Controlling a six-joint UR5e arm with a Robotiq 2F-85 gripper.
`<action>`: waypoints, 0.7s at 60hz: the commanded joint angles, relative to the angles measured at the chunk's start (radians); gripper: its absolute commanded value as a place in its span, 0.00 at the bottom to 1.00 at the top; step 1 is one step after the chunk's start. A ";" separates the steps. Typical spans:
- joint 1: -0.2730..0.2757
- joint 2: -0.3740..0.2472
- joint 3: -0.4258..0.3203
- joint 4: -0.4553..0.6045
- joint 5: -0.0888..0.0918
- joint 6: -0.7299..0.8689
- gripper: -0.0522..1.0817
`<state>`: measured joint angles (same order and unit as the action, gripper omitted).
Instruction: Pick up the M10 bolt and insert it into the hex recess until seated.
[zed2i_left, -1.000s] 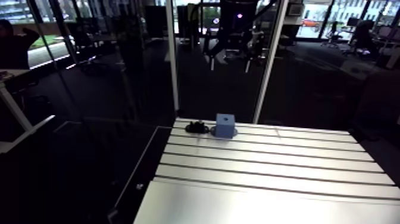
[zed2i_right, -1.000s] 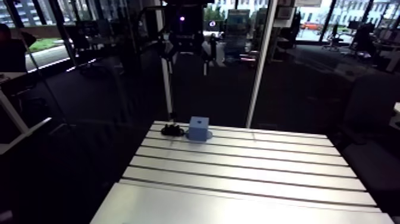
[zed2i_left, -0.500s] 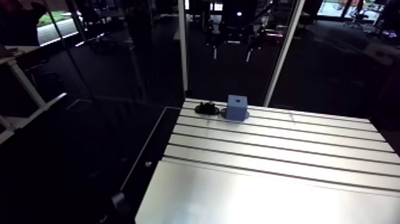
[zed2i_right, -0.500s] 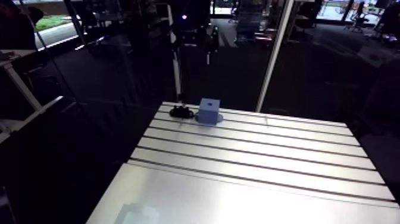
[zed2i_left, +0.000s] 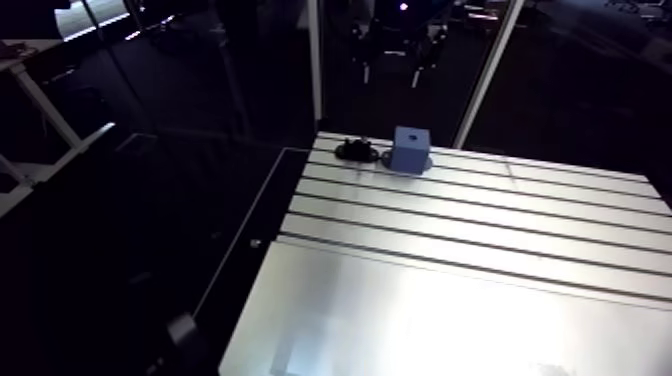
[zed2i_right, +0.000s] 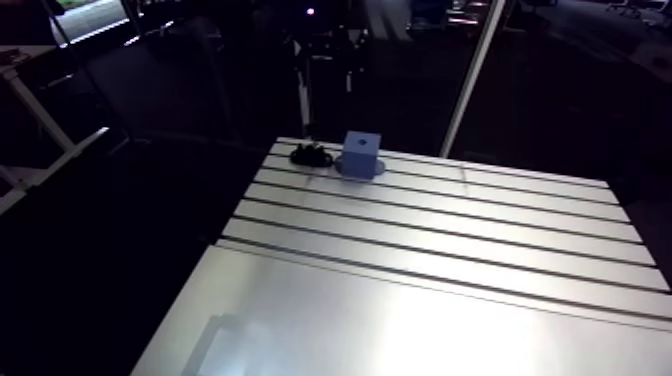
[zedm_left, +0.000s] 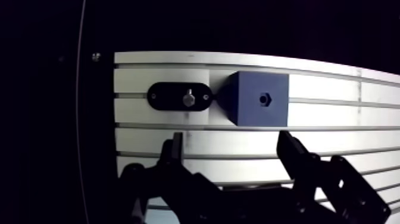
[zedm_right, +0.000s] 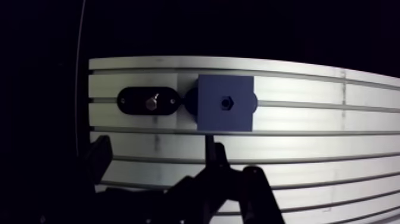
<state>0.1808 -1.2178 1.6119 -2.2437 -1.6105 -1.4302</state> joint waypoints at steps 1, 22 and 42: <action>0.023 0.047 -0.025 -0.008 -0.001 0.003 0.27; 0.031 0.100 -0.030 -0.045 0.007 0.020 0.38; 0.032 0.129 -0.022 -0.064 0.001 0.040 0.41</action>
<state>0.2108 -1.1072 1.5870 -2.2910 -1.6091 -1.3974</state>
